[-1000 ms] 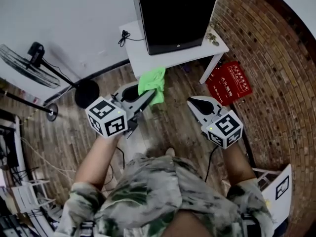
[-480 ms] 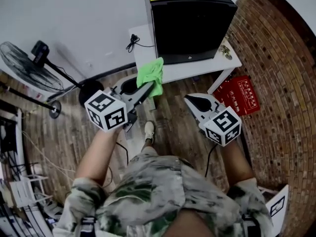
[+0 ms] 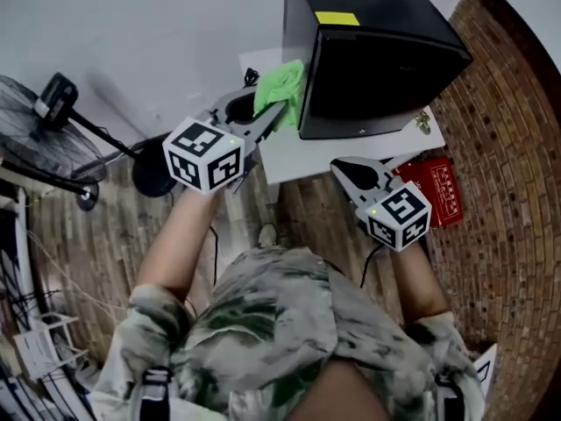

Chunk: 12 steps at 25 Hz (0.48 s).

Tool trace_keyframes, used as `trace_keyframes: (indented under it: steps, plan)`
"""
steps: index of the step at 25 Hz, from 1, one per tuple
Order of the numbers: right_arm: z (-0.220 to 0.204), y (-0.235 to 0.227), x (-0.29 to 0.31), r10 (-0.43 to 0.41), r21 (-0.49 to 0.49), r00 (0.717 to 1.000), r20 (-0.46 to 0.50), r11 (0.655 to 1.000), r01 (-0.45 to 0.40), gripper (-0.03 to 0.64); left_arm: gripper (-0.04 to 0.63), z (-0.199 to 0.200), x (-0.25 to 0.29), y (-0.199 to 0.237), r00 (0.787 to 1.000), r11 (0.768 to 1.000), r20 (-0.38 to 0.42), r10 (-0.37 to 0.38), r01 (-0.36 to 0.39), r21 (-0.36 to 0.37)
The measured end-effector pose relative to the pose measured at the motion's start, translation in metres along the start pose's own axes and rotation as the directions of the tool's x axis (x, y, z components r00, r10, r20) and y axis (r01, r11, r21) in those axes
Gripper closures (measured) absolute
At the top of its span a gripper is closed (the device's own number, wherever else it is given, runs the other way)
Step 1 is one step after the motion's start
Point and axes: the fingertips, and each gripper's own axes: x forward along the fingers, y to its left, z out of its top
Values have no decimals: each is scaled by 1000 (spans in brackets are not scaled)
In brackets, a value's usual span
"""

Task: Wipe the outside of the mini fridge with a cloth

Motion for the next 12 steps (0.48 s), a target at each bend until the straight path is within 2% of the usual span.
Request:
trace_keyframes:
  steps: [6, 12]
  plan:
    - [12, -20, 57, -18, 22, 1000, -15, 1000, 18, 594, 472, 9, 46, 61, 999, 998, -4, -35, 35, 50]
    - [4, -39, 75, -3, 97, 999, -49, 995, 7, 594, 472, 17, 96, 98, 999, 995, 21, -39, 37, 95]
